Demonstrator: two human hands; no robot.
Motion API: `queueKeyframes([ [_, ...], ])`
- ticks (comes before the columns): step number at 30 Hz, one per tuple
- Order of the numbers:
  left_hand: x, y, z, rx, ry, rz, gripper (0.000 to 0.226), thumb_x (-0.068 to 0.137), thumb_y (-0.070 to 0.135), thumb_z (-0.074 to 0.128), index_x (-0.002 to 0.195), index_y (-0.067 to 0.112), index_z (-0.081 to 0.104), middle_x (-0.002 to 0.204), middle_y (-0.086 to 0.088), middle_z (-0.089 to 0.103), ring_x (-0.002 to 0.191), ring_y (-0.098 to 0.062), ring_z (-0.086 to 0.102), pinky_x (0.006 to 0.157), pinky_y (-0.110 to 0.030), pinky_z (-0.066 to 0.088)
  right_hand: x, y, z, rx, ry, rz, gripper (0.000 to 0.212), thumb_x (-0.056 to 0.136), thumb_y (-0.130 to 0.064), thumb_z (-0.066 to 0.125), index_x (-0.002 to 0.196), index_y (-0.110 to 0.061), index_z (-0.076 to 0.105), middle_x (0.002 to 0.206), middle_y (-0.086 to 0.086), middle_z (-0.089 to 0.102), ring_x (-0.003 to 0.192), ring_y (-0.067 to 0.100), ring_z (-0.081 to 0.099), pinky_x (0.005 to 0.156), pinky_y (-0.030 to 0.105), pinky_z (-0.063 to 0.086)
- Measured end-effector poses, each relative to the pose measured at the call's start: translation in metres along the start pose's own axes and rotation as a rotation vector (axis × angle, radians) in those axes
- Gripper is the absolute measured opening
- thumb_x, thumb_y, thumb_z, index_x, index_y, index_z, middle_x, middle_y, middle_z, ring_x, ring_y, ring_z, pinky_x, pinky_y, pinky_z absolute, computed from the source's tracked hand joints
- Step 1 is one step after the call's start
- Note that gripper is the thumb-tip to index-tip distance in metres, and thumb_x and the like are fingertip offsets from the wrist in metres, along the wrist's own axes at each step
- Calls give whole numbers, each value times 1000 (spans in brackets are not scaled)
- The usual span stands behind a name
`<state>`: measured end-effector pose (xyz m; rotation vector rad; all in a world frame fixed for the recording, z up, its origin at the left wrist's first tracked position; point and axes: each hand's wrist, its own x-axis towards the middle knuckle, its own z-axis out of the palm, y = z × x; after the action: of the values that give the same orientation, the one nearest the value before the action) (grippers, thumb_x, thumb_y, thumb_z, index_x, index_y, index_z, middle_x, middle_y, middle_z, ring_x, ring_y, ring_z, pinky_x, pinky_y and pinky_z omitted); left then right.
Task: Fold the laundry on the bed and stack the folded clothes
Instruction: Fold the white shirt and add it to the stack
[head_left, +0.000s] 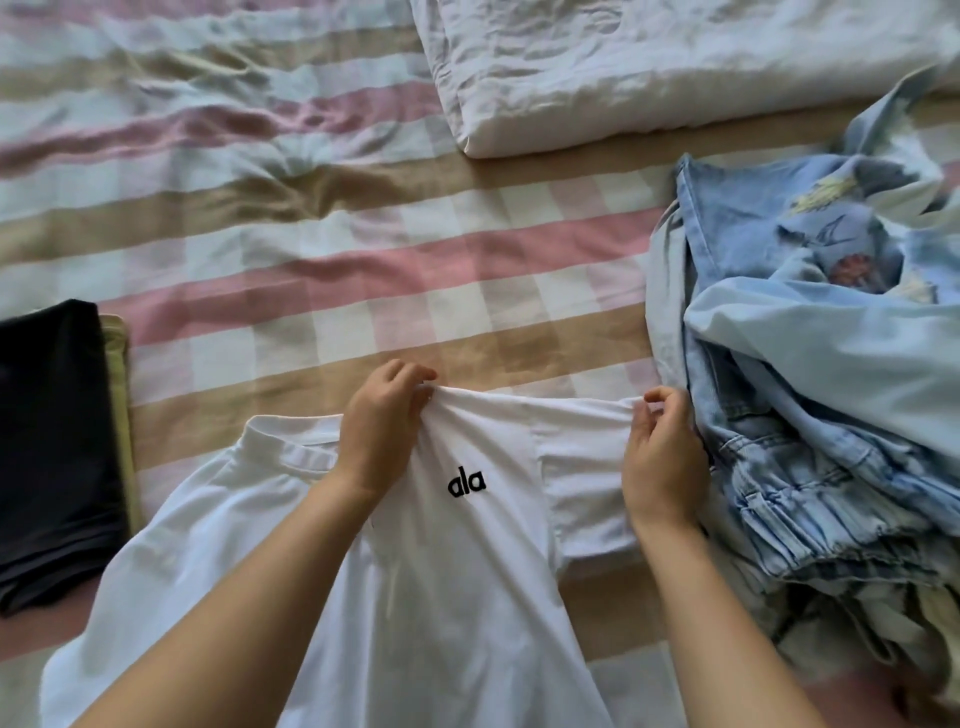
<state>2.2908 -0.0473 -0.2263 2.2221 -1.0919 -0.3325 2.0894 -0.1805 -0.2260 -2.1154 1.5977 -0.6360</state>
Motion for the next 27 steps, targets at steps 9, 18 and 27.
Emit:
queueKeyframes([
  [9,-30,30,24,303,18,371,33,81,9,52,111,12,66,122,-11,62,113,-29,57,94,-43,44,-36,-9,13,-165,-134,-467,42,92,-27,39,123,-5,57,128,18,56,121,31,46,97,45,35],
  [18,-63,18,0,433,-290,141,48,88,36,34,126,19,57,137,-2,51,128,-22,46,103,-49,36,-60,-37,7,-316,-412,-405,68,93,-49,12,131,-8,51,143,16,42,134,30,37,106,53,27],
  [27,-177,-95,-129,206,341,-407,39,85,20,39,101,-1,66,102,-18,64,94,-34,55,84,-35,39,-125,-171,69,-30,-558,-794,23,82,-12,62,104,-11,68,106,7,65,99,33,59,81,43,49],
])
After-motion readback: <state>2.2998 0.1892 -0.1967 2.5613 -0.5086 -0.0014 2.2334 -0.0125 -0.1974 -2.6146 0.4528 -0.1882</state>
